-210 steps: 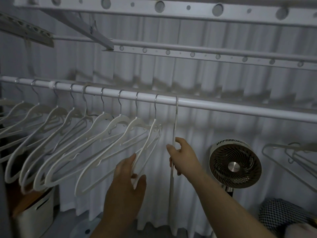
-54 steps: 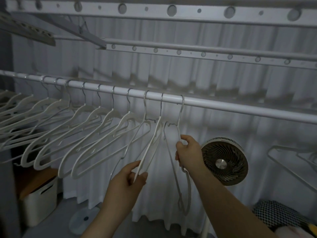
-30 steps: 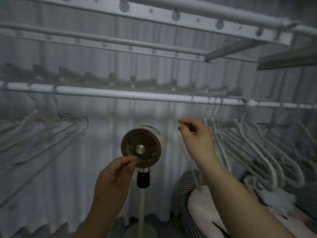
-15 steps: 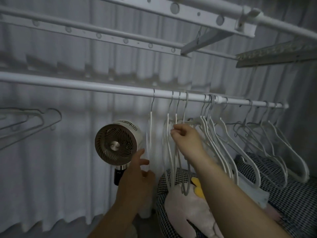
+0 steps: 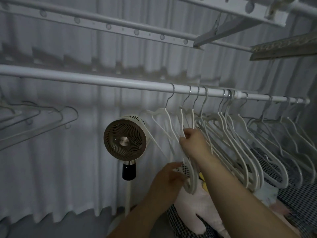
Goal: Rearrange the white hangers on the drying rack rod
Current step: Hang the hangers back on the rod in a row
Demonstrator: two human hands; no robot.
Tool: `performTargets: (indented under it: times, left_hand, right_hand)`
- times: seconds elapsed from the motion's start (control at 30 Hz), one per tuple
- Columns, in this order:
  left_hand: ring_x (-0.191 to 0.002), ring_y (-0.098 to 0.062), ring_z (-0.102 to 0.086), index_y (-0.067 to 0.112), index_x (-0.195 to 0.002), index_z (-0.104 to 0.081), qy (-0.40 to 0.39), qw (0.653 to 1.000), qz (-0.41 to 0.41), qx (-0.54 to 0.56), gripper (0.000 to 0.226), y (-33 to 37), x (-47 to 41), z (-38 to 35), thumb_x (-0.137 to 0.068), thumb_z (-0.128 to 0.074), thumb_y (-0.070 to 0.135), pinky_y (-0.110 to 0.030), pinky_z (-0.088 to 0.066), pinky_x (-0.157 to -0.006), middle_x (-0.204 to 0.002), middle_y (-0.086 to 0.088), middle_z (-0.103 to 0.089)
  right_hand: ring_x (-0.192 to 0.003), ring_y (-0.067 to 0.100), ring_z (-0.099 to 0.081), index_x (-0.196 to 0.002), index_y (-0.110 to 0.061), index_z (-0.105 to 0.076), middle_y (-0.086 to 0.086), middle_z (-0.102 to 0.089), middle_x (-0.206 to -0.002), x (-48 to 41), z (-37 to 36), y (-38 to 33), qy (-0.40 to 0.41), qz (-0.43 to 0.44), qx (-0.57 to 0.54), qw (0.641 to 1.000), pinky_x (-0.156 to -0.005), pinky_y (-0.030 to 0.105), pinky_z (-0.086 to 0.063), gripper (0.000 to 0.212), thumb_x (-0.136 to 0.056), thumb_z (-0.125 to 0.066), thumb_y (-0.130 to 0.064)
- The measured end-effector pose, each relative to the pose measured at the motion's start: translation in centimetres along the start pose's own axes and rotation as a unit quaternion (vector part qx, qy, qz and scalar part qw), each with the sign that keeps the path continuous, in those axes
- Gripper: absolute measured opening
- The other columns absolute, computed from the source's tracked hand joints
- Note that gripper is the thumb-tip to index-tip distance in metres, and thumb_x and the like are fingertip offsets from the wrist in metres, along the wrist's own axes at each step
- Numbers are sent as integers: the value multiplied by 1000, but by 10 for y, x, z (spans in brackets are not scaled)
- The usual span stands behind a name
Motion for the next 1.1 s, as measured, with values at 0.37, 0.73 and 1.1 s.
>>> performTargets:
  times: [0.37, 0.73, 1.1]
  left_hand:
    - [-62, 9, -55, 56, -88, -39, 31, 989, -112, -92, 43, 13, 35, 61, -74, -68, 28, -2, -41, -58, -56, 26, -59]
    - [-69, -9, -59, 34, -127, -46, 157, 961, -147, -176, 39, 14, 66, 178, -90, -47, 21, -17, -45, -66, -75, 4, -60]
    - [-49, 5, -56, 56, -90, -40, 199, 962, -115, -148, 37, 1, 110, 278, -92, -45, 19, -8, -44, -51, -62, 10, -62]
  right_hand:
    - [-104, 28, -59, -121, -10, -55, 10, -62, -117, 28, -19, -46, 8, 7, 45, 999, -92, 40, -46, 34, -89, -50, -18]
    - [-102, 29, -57, -116, -8, -55, 11, -64, -112, 50, -61, -103, 19, 8, 178, 984, -79, 32, -45, 30, -90, -43, -18]
    - [-60, 15, -48, -123, -11, -49, 11, -60, -86, 64, -153, -166, -36, 48, -124, 990, -59, 29, -45, 38, -84, -52, -10]
Point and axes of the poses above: each hand's wrist, its own x-axis away from the middle knuckle, its own z-axis out of the back of the hand, y = z × x, the point moved 8 cm from there along -x, towards the middle knuckle
